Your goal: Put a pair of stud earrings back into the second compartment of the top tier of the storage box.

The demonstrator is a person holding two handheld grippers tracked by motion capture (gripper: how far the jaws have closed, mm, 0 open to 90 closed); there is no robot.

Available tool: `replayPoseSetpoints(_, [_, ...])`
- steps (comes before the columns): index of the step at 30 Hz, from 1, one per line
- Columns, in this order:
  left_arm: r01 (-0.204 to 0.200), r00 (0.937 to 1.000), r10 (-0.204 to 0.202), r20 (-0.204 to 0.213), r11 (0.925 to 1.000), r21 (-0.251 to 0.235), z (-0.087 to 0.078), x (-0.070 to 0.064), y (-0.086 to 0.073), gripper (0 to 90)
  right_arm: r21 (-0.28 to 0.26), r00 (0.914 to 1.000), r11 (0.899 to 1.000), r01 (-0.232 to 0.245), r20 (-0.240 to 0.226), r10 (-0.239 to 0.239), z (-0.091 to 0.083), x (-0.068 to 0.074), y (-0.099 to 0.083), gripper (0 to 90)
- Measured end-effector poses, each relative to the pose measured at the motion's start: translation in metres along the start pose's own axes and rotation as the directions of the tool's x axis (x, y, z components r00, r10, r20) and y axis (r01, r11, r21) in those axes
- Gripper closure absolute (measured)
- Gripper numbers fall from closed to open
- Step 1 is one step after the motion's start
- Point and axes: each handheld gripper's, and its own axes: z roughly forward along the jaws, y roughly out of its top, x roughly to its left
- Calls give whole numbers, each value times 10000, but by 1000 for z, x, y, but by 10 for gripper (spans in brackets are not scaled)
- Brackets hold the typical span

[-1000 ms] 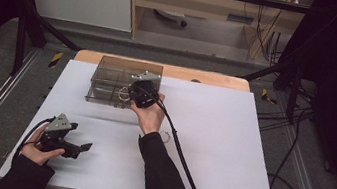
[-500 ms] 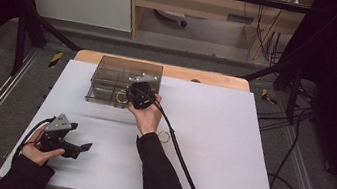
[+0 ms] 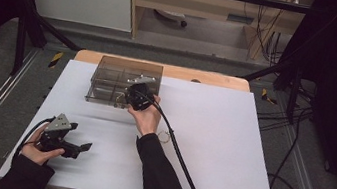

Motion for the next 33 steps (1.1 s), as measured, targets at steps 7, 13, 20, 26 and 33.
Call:
replayPoseSetpoints(7, [25,10000,-25,10,10000,17,0,0,0,39,-479,9998,9988,-57,-177,49,-10,-2,4,687])
replayPoseSetpoints(13, [9,10000,-9,12,10000,57,1,0,0,39,-716,9984,9973,-138,-556,99,-28,-3,9,487])
replayPoseSetpoints(20, [0,10000,0,47,10000,84,1,0,0,39,-931,9983,9956,-112,-572,58,-54,-8,10,236])
replayPoseSetpoints(26, [2,10000,-2,35,10000,90,1,0,0,39,-958,9992,9953,-161,-380,125,-77,-18,5,113])
replayPoseSetpoints(33, [-12,10000,12,40,9999,123,2,-1,0,39,-656,9996,9975,-278,-21,277,-98,-32,-11,53])
